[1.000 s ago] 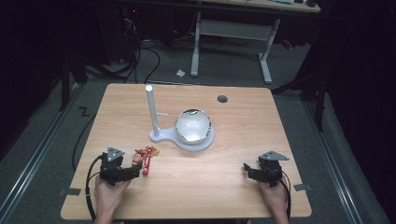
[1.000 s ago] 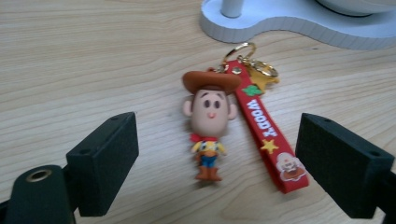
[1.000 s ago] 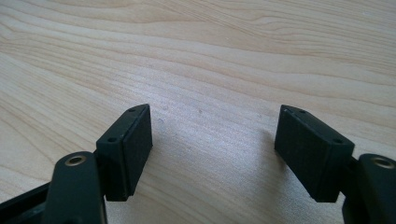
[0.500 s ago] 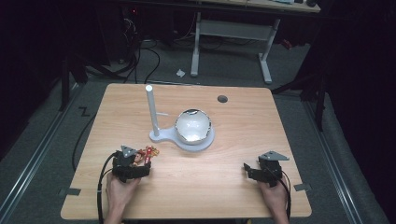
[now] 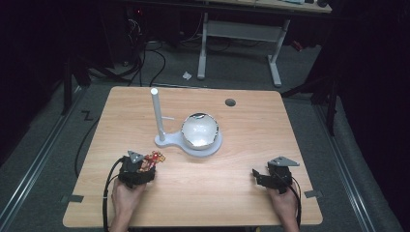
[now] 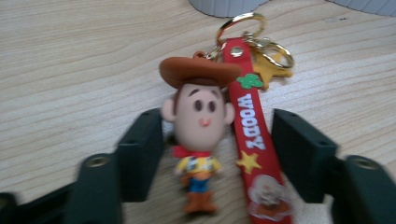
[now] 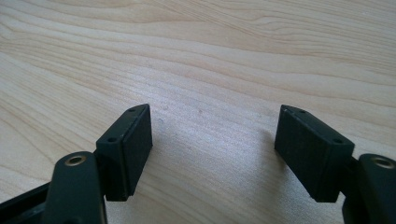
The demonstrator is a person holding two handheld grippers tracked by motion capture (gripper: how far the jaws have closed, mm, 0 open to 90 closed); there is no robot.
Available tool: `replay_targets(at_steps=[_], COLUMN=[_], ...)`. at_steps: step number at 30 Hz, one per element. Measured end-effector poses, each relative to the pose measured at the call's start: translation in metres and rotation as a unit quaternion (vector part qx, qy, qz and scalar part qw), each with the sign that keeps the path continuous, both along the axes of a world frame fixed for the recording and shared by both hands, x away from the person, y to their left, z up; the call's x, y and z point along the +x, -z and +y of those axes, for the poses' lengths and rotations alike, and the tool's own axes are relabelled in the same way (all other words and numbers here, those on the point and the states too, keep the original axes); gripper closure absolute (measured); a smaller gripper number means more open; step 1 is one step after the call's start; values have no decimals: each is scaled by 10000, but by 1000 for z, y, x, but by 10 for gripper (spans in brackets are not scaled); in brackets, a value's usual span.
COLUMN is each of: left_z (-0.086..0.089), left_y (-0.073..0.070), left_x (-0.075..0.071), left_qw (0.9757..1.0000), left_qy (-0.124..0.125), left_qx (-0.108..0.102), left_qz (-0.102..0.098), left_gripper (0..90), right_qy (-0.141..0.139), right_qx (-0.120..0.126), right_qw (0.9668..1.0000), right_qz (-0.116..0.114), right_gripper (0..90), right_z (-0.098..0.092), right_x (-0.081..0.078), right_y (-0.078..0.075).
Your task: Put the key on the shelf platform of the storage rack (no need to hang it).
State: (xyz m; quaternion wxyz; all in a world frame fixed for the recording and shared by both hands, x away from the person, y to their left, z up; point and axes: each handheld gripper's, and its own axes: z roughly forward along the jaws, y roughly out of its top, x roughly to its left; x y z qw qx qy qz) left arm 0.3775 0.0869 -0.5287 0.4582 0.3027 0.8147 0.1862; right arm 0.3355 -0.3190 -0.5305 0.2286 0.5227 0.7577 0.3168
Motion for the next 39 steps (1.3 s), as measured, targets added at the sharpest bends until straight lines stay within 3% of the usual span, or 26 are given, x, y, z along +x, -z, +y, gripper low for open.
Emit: replay_targets(at_steps=[6, 8, 12, 15, 21, 24, 28, 31, 39], left_z=[2, 2, 5, 6, 9, 12, 14, 15, 17], left_y=[-1, -1, -5, -8, -10, -14, -21, -28, -55], left_x=[-2, -2, -3, -5, -7, -8, -11, -13, -22], left_qw=[9999, 9999, 9995, 9992, 9989, 9986, 9985, 9982, 9957], left_qy=[123, 152, 182, 217, 324, 267, 332, 365, 514], left_qx=[-12, -34, -267, -323, -300, -421, -392, -388, -637], left_qz=[-36, -31, 10, -107, -123, -150, -176, -264, -422], left_gripper=[551, 560, 588, 640, 645, 646, 647, 649, 650], right_qy=[1, 1, 1, 1, 4, 0, 5, 1, -3], right_qx=[0, 1, 3, 1, 6, 0, 4, 2, -1], right_qw=[10000, 10000, 10000, 10000, 10000, 10000, 10000, 10000, 10000], right_qz=[0, -1, 0, -1, 3, -1, 2, 0, 0], right_gripper=[279, 279, 279, 279, 279, 279, 279, 280, 279], right_z=[0, 0, 0, 0, 0, 0, 0, 0, 0], right_x=[0, 0, 0, 0, 0, 0, 0, 0, 0], right_y=[0, 0, 0, 0, 0, 0, 0, 0, 0])
